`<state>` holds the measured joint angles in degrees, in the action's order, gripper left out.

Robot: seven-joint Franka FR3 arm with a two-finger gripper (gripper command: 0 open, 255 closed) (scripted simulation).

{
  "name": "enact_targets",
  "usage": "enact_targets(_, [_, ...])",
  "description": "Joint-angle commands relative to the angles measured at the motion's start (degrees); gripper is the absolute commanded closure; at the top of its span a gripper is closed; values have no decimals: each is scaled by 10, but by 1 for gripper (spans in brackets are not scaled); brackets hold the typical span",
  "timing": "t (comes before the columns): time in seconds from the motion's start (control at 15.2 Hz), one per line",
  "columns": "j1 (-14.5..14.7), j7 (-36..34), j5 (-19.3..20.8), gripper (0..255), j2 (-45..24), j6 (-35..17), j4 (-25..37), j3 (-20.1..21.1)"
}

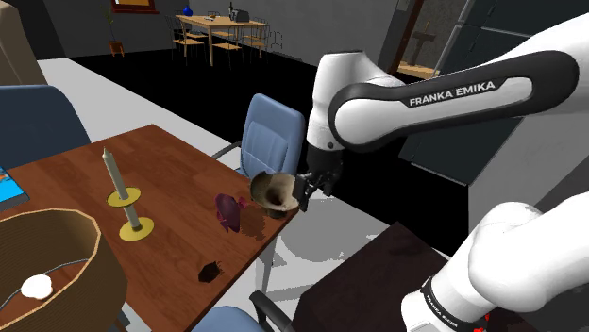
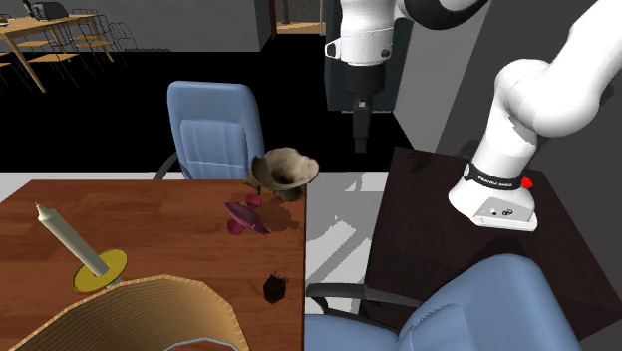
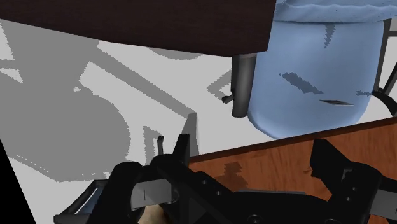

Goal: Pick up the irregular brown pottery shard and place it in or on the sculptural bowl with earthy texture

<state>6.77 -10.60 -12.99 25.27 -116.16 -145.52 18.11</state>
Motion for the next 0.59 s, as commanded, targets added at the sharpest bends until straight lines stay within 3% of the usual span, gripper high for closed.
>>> enact_targets(0.0, [1,-19,3,0,-47,-37,14,20])
enact_targets(0.26, [2,-65,24,0,-135,-101,43,57])
enact_targets(0.53, [5,-123,69,0,-231,-156,84,85])
